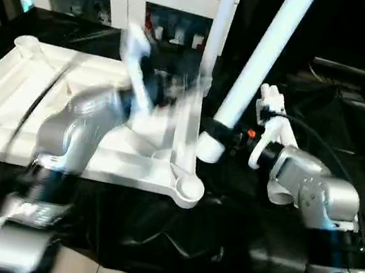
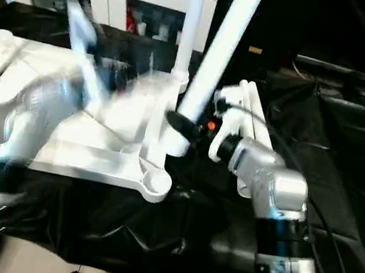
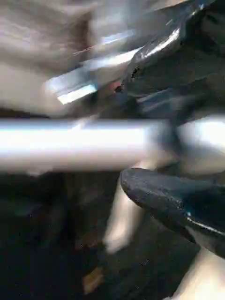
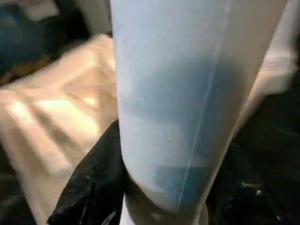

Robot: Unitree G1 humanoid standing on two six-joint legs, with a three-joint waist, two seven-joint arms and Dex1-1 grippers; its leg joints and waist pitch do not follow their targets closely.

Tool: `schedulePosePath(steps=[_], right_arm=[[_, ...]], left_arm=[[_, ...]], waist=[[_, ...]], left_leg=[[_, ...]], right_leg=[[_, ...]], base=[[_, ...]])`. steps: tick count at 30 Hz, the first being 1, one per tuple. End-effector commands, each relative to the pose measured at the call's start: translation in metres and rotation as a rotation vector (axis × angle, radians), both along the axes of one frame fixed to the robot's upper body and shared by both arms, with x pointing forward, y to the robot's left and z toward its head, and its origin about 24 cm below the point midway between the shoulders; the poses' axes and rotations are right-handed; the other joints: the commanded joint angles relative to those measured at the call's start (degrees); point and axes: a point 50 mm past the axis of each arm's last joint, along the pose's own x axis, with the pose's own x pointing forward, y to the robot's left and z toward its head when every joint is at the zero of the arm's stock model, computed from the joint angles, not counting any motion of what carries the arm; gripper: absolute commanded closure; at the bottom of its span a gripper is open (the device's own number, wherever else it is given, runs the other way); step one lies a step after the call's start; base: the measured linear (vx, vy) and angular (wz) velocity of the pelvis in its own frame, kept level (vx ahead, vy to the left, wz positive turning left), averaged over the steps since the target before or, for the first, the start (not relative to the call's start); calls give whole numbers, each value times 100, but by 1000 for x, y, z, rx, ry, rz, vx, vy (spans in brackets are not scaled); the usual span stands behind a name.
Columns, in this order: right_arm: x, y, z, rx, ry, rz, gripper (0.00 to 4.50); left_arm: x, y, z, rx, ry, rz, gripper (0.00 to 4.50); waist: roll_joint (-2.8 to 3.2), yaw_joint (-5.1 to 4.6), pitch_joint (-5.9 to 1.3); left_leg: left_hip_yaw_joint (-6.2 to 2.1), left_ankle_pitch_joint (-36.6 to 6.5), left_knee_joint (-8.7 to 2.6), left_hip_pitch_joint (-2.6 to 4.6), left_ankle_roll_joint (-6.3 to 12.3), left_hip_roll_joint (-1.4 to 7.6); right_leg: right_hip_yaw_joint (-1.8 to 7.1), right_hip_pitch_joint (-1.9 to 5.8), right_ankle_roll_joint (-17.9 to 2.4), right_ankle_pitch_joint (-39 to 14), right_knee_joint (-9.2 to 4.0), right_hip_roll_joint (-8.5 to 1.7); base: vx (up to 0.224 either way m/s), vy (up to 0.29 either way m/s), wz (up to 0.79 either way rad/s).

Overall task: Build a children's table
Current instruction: Insert table leg to table base

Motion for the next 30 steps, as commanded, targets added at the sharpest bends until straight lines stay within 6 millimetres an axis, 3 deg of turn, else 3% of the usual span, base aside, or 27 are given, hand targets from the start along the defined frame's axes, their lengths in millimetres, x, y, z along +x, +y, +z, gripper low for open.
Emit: schedulePosePath(steps=[1,3,7,11,24,29,30], right_arm=[[2,-5,-2,-27,-18,-54,263],[2,-7,-8,-56,-23,-98,263],[1,-6,-14,-109,-31,-106,263],[0,-5,-17,-125,-31,-103,263],[-3,-3,-23,-154,-43,-86,263],[-3,-3,-25,-164,-42,-80,263],[-3,-3,-25,-167,-41,-78,263]], left_arm=[[-6,-7,-2,79,-33,-93,164],[-12,-1,-21,205,-24,-155,164],[-17,8,-42,366,-8,-229,164],[-16,14,-56,462,29,-270,181],[-8,41,-70,643,11,-302,287],[-3,51,-75,683,5,-298,327],[-3,54,-76,696,8,-298,332]], waist=[[53,-24,-457],[75,-26,-445],[66,-49,-428],[78,-56,-434],[83,-51,-435],[72,-48,-431],[48,-50,-432]], left_leg=[[-47,-868,-401,158,-245,210],[-55,-980,-414,154,-279,200],[-54,-1149,-422,155,-306,183],[-53,-1178,-418,158,-319,188],[-60,-1302,-422,177,-322,205],[-59,-1331,-424,180,-306,205],[-59,-1342,-427,178,-303,207]], right_leg=[[295,295,-852,-1025,-366,-440],[294,291,-864,-1078,-377,-438],[308,287,-732,-1365,-410,-437],[314,284,-792,-1318,-398,-441],[321,273,-924,-1287,-387,-465],[323,268,-919,-1332,-396,-470],[323,272,-907,-1366,-398,-469]], base=[[0,0,0],[0,0,0],[0,0,0],[0,0,0],[0,0,0],[0,0,0],[0,0,0]])
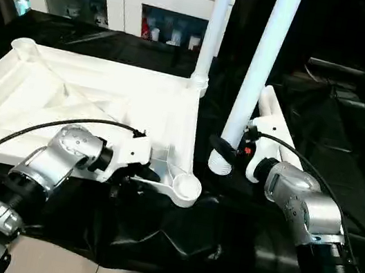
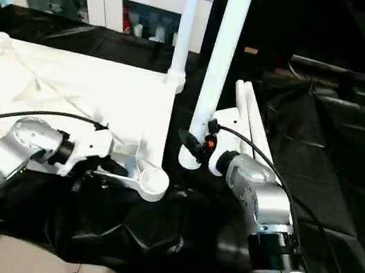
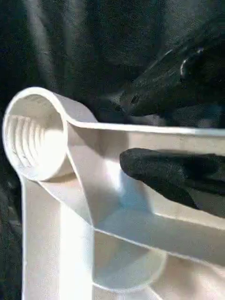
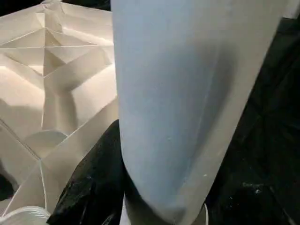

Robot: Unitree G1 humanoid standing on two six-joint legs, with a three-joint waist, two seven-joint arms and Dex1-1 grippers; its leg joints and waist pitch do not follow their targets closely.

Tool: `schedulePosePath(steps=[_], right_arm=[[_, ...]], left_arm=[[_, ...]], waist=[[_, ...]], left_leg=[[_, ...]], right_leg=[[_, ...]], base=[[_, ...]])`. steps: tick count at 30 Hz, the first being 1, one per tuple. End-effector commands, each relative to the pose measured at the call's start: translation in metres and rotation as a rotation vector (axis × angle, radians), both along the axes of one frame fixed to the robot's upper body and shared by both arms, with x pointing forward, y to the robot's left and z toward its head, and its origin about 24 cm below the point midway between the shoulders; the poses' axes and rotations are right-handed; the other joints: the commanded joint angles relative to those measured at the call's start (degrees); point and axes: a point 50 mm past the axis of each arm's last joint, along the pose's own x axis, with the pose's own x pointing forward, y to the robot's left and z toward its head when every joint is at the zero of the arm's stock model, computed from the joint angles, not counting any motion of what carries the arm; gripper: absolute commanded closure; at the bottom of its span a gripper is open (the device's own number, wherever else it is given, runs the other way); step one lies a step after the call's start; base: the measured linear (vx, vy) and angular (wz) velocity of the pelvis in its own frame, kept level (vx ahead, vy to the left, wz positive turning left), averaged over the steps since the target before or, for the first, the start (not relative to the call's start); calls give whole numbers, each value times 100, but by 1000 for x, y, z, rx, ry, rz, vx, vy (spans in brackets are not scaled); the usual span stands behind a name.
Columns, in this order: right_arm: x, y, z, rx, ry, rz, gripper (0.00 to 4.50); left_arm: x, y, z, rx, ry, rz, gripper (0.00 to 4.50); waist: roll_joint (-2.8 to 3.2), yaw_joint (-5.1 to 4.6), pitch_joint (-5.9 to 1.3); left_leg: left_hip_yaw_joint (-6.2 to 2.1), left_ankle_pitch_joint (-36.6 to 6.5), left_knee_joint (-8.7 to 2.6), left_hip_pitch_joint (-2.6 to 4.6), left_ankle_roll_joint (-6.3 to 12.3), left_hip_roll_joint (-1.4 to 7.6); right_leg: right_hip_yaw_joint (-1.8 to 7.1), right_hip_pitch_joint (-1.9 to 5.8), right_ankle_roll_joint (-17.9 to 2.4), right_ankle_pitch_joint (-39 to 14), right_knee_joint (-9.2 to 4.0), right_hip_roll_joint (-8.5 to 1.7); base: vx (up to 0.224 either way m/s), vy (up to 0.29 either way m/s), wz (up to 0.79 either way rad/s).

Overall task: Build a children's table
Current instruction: Insert table leg to table base

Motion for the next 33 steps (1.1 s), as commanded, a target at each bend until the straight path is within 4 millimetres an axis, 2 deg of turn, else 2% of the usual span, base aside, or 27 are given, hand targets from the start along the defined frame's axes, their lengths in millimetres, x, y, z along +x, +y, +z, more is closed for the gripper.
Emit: schedulePosePath(steps=[1,5,13,15,16,19,24,26,27,29,31,33], right_arm=[[0,-2,0,-12,-8,-1,263],[0,-2,0,-15,-8,3,263],[-1,-2,-1,-21,-7,12,263],[-1,-2,-1,-21,-6,14,263],[-1,-1,-1,-22,-6,15,263],[-1,-1,-2,-23,-4,22,263],[-1,1,-1,-15,0,41,263],[-2,3,1,-2,5,56,263],[-1,5,3,9,4,61,263],[-1,6,4,10,2,64,263],[-1,7,4,15,3,69,263],[-1,8,4,18,3,72,263]], left_arm=[[3,7,1,38,-10,-4,337],[4,9,1,42,-14,0,375],[7,15,0,29,-22,5,431],[6,15,1,16,-15,7,448],[6,15,1,14,-13,6,448],[6,14,0,-7,1,10,450],[8,7,-3,-44,31,72,450],[12,-3,-8,-47,24,151,450],[14,-16,-8,-107,24,191,450],[14,-24,-8,-133,10,193,450],[15,-28,-8,-123,-27,201,450],[15,-33,-10,-102,-48,202,450]], waist=[[57,-12,-430],[56,-17,-418],[43,-24,-385],[32,-34,-390],[38,-29,-392],[42,-34,-402],[44,-32,-394],[52,-23,-389],[36,-39,-385],[21,-25,-392],[15,-19,-403],[8,-15,-410]], left_leg=[[-69,-1344,-423,144,-278,210],[-67,-1431,-428,147,-291,216],[-90,-1744,-444,177,-333,210],[-99,-1718,-451,160,-338,212],[-93,-1699,-444,174,-329,211],[-84,-1598,-439,166,-301,212],[-72,-1640,-433,180,-289,213],[-79,-1674,-429,181,-293,213],[-72,-1723,-425,187,-276,212],[-72,-1616,-417,179,-234,209],[-66,-1499,-408,149,-172,193],[-62,-1435,-405,151,-141,188]], right_leg=[[311,270,-908,-1386,-433,-483],[313,259,-920,-1508,-442,-487],[315,228,-734,-2264,-522,-507],[311,243,-711,-2285,-515,-511],[317,227,-719,-2254,-518,-512],[322,236,-806,-1985,-488,-500],[321,229,-892,-1917,-480,-496],[317,233,-878,-2018,-487,-502],[316,237,-867,-2097,-501,-495],[321,245,-833,-2160,-525,-515],[322,260,-781,-2058,-523,-492],[317,260,-744,-2043,-523,-487]], base=[[0,0,0],[0,0,0],[0,0,0],[0,0,0],[0,0,0],[0,0,0],[0,0,0],[0,0,0],[0,0,0],[0,0,0],[0,0,0],[0,0,0]])
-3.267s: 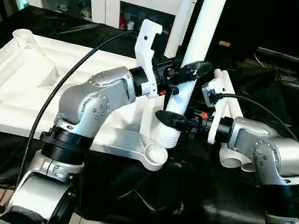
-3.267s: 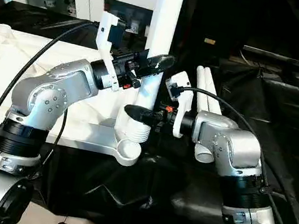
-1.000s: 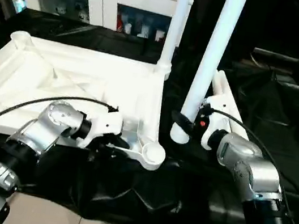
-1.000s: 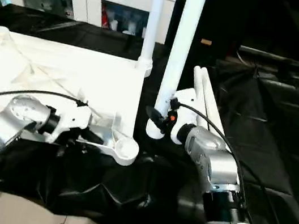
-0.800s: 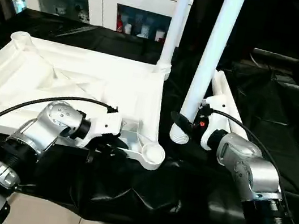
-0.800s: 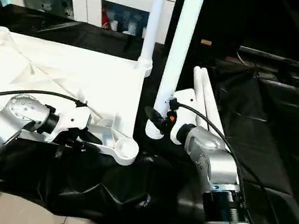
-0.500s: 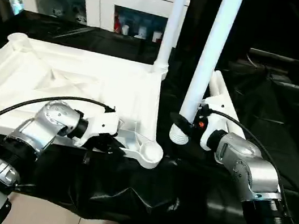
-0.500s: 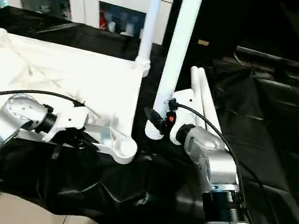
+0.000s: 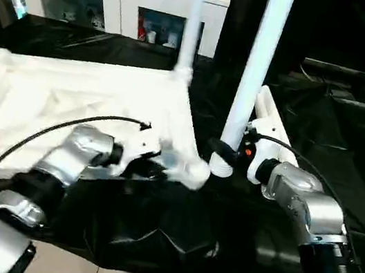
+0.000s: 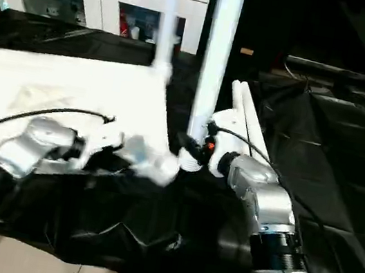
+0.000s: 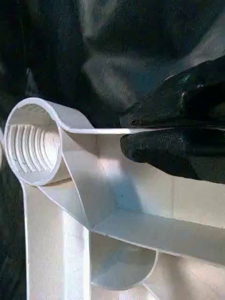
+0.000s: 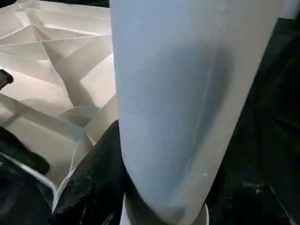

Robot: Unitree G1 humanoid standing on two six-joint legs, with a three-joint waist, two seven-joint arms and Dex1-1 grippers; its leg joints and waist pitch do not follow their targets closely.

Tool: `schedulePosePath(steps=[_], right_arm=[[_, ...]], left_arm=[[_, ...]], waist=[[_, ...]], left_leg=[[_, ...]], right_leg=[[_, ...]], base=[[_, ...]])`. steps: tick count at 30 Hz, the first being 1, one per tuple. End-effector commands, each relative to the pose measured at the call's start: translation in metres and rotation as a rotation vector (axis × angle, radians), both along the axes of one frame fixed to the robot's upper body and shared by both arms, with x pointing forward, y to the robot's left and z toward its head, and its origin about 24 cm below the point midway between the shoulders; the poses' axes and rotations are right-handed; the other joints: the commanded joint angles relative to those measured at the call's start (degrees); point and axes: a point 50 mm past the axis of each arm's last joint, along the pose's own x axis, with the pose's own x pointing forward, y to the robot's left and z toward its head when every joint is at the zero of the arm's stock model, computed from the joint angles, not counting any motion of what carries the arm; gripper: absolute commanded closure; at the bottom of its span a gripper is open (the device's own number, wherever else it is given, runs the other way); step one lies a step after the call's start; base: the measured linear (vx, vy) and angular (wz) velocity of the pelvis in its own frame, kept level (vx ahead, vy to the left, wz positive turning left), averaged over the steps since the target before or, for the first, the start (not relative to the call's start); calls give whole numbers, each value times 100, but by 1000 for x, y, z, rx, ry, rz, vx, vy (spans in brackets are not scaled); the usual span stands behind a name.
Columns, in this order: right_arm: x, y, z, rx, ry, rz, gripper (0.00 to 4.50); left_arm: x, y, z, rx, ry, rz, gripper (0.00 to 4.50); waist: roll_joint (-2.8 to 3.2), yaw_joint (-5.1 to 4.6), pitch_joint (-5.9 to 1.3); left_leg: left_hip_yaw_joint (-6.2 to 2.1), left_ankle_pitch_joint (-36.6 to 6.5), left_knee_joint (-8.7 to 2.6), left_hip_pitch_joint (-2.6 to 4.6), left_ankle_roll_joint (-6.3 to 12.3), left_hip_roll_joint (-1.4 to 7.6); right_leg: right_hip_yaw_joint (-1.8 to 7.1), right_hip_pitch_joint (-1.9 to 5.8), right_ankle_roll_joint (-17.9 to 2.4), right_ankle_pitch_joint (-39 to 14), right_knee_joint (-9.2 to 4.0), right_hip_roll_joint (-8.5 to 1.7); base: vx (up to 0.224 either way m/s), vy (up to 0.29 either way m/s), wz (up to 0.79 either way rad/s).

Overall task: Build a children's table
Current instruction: Insert table leg to table base

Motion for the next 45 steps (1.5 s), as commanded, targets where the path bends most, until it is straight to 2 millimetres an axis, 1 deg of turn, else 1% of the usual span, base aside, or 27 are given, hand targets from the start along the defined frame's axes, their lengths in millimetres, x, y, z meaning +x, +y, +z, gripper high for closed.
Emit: schedulePosePath(steps=[1,2,3,4,6,8,10,11,12,13,15,17,19,20,21,22,26,27,28,31,35,37,38,40,43,44,45], right_arm=[[1,11,6,37,-3,42,263],[1,12,6,38,-2,45,263],[1,12,6,38,-2,46,263],[1,13,6,39,-2,47,263],[2,13,7,38,-3,49,263],[2,13,7,38,-4,48,263],[4,12,9,37,-10,44,263],[5,11,10,38,-11,42,263],[5,11,10,38,-12,41,263],[5,11,11,38,-13,40,263],[6,10,11,38,-13,39,263],[6,10,11,38,-13,39,263],[6,10,11,38,-13,39,263],[6,10,11,37,-13,40,263],[6,10,10,37,-12,40,263],[6,10,10,36,-12,39,263],[6,9,10,35,-12,38,263],[6,9,10,35,-12,38,263],[5,9,10,34,-12,38,263],[5,9,10,34,-12,38,263],[5,9,10,32,-11,39,263],[5,9,10,32,-11,40,263],[5,9,10,31,-10,41,263],[5,9,10,31,-10,42,263],[6,10,11,32,-9,45,263],[6,10,11,32,-9,46,263],[6,10,11,32,-9,47,263]], left_arm=[[-2,-17,-4,-35,-34,13,450],[-4,-23,-4,-55,-38,3,450],[-5,-25,-4,-58,-39,-2,450],[-6,-27,-3,-61,-40,-9,450],[-7,-30,-3,-52,-47,-26,450],[-8,-31,-2,-51,-46,-32,450],[-9,-34,-1,-60,-49,-34,450],[-9,-35,0,-71,-47,-30,450],[-9,-36,1,-78,-45,-28,405],[-9,-37,1,-87,-40,-26,393],[-8,-37,1,-100,-51,-6,393],[-6,-36,0,-89,-61,7,387],[-5,-34,-1,-85,-66,19,383],[-4,-31,-2,-74,-65,32,380],[-3,-30,-2,-68,-65,32,380],[-4,-27,-3,-53,-57,28,380],[-3,-20,-3,-32,-64,32,380],[-3,-19,-2,-32,-65,33,380],[-4,-15,-1,-27,-66,31,380],[-4,-7,1,-15,-71,26,380],[-5,-2,2,-19,-66,25,380],[-5,-1,2,-23,-59,21,380],[-6,0,2,-27,-48,14,380],[-8,1,0,-24,-37,9,380],[-9,2,-3,-15,-33,10,380],[-9,3,-3,-14,-33,11,409],[-9,3,-4,-14,-28,12,416]], waist=[[-14,-1,-396],[-11,0,-396],[-10,1,-393],[6,-1,-389],[-4,-6,-395],[7,-3,-395],[15,22,-402],[13,26,-405],[17,34,-412],[19,33,-410],[14,28,-413],[15,31,-418],[-3,17,-413],[4,12,-412],[-3,1,-412],[12,-7,-409],[19,-29,-396],[16,-30,-398],[30,-34,-398],[25,-62,-396],[29,-96,-390],[24,-117,-391],[8,-124,-392],[24,-130,-389],[22,-129,-391],[21,-129,-389],[21,-130,-386]], left_leg=[[-83,-1418,-398,90,-128,198],[-83,-1420,-397,95,-124,201],[-85,-1428,-400,93,-119,203],[-90,-1469,-407,98,-123,204],[-91,-1497,-406,96,-107,203],[-93,-1501,-409,97,-100,210],[-84,-1438,-408,115,-109,224],[-81,-1416,-409,106,-109,221],[-83,-1370,-413,96,-115,218],[-85,-1356,-416,90,-115,216],[-77,-1371,-405,87,-116,207],[-80,-1362,-405,79,-109,210],[-83,-1350,-411,67,-88,205],[-82,-1342,-409,67,-84,202],[-86,-1331,-411,62,-84,200],[-84,-1352,-410,70,-93,201],[-89,-1485,-419,88,-117,208],[-92,-1490,-420,84,-124,208],[-93,-1504,-420,86,-130,204],[-96,-1521,-425,82,-140,201],[-99,-1587,-430,89,-157,207],[-99,-1574,-425,76,-151,200],[-96,-1561,-426,78,-142,202],[-94,-1541,-422,81,-130,202],[-93,-1537,-424,82,-130,209],[-93,-1535,-426,80,-129,208],[-92,-1555,-427,85,-128,209]], right_leg=[[300,238,-764,-2019,-545,-477],[297,236,-764,-2028,-547,-478],[294,235,-762,-2049,-550,-477],[289,229,-758,-2095,-554,-475],[292,227,-758,-2108,-555,-477],[293,219,-765,-2106,-562,-487],[303,205,-825,-1895,-539,-474],[303,214,-840,-1835,-528,-469],[299,231,-856,-1737,-512,-473],[297,233,-857,-1702,-510,-468],[295,243,-886,-1670,-515,-482],[294,248,-894,-1639,-514,-481],[292,259,-851,-1624,-521,-478],[293,257,-832,-1663,-523,-479],[290,263,-811,-1694,-525,-477],[291,250,-809,-1724,-532,-473],[290,233,-807,-1875,-551,-470],[290,239,-804,-1886,-550,-473],[291,235,-792,-1906,-551,-471],[291,234,-775,-1945,-551,-469],[290,224,-816,-1959,-549,-466],[290,235,-830,-1952,-550,-472],[291,233,-832,-1950,-549,-471],[294,224,-849,-1943,-546,-470],[297,228,-868,-1906,-542,-472],[296,228,-868,-1895,-541,-468],[296,223,-865,-1917,-543,-470]], base=[[0,0,0],[0,0,0],[0,0,0],[0,0,0],[0,0,0],[0,0,0],[0,0,0],[0,0,0],[0,0,0],[0,0,0],[0,0,0],[0,0,0],[0,0,0],[0,0,0],[0,0,0],[0,0,0],[0,0,0],[0,0,0],[0,0,0],[0,0,0],[0,0,0],[0,0,0],[0,0,0],[0,0,0],[0,0,0],[0,0,0],[0,0,0]])
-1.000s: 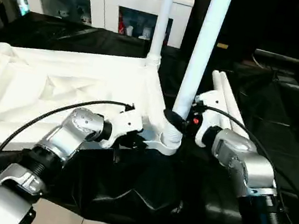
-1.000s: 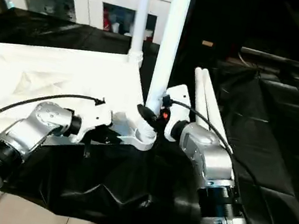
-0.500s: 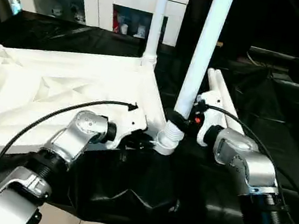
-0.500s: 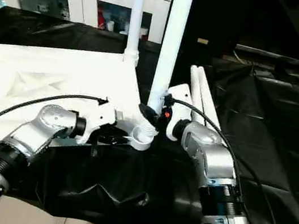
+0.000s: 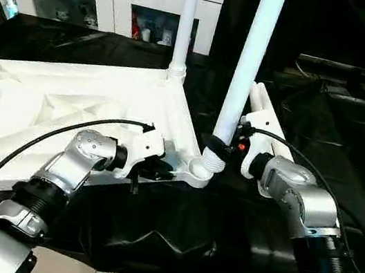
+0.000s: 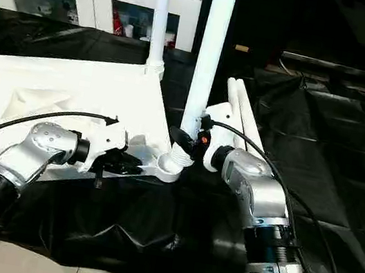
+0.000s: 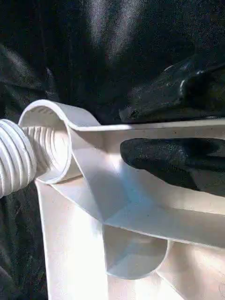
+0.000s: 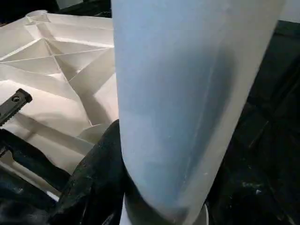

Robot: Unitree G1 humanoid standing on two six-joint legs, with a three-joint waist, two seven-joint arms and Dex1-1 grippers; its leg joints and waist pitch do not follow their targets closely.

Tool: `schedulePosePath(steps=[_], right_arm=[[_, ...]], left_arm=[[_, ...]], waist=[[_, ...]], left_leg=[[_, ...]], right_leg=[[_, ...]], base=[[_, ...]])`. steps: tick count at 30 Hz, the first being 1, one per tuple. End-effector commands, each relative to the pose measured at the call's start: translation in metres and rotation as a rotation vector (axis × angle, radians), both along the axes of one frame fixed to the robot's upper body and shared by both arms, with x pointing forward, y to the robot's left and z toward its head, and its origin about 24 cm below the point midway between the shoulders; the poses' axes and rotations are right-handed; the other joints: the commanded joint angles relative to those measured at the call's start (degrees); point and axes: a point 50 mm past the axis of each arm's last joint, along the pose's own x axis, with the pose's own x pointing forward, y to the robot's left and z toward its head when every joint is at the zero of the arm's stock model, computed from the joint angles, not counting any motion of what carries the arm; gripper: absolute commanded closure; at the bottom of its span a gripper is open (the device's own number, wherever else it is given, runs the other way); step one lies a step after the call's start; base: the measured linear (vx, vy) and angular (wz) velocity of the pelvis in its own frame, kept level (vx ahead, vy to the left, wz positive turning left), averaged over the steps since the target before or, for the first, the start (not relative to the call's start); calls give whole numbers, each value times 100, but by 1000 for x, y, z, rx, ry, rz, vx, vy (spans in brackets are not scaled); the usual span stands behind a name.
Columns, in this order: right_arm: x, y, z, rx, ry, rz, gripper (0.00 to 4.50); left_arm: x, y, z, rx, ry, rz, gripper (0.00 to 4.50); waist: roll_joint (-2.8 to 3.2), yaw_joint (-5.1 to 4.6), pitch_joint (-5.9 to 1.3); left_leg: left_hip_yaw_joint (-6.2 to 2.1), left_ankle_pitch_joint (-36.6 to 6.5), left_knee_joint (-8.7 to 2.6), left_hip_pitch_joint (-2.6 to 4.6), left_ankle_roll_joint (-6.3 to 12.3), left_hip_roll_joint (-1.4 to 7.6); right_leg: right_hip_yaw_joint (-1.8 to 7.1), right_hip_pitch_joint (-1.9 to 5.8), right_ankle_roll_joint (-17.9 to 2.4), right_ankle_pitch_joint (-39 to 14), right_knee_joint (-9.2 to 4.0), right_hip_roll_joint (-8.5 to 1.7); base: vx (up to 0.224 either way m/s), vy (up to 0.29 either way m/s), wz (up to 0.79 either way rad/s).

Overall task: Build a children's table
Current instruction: Insert table leg to table base

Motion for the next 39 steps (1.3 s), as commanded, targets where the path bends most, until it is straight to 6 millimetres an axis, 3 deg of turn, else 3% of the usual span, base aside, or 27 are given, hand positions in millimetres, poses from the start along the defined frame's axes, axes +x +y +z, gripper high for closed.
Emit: schedulePosePath(steps=[1,6,14,22,35,39], right_arm=[[2,-3,4,4,-4,-5,263],[2,-3,3,2,-2,-2,263],[-1,1,4,20,21,46,263],[-12,6,4,13,93,187,263],[0,14,-6,-39,103,166,263],[3,15,-7,-22,110,164,263]], left_arm=[[-3,6,-4,13,22,14,416],[-5,9,-3,7,35,7,450],[-8,14,-7,48,59,-6,450],[-9,1,-6,14,76,-25,450],[-10,-2,-4,26,65,-44,450],[-10,-3,-4,28,67,-43,450]], waist=[[10,15,-380],[6,-11,-383],[6,-24,-374],[-19,7,-376],[-17,20,-379],[-40,21,-378]], left_leg=[[-92,-1569,-419,104,-136,208],[-91,-1535,-419,95,-137,207],[-92,-1544,-427,95,-112,210],[-83,-1438,-417,93,-69,216],[-86,-1448,-423,99,-131,218],[-85,-1435,-433,97,-121,225]], right_leg=[[301,228,-871,-1946,-527,-473],[303,233,-889,-1901,-519,-475],[303,233,-883,-1949,-522,-468],[305,236,-915,-1860,-512,-471],[305,224,-929,-1853,-514,-481],[304,235,-932,-1783,-506,-481]], base=[[0,0,0],[0,0,0],[0,0,0],[0,0,0],[0,0,0],[0,0,0]])
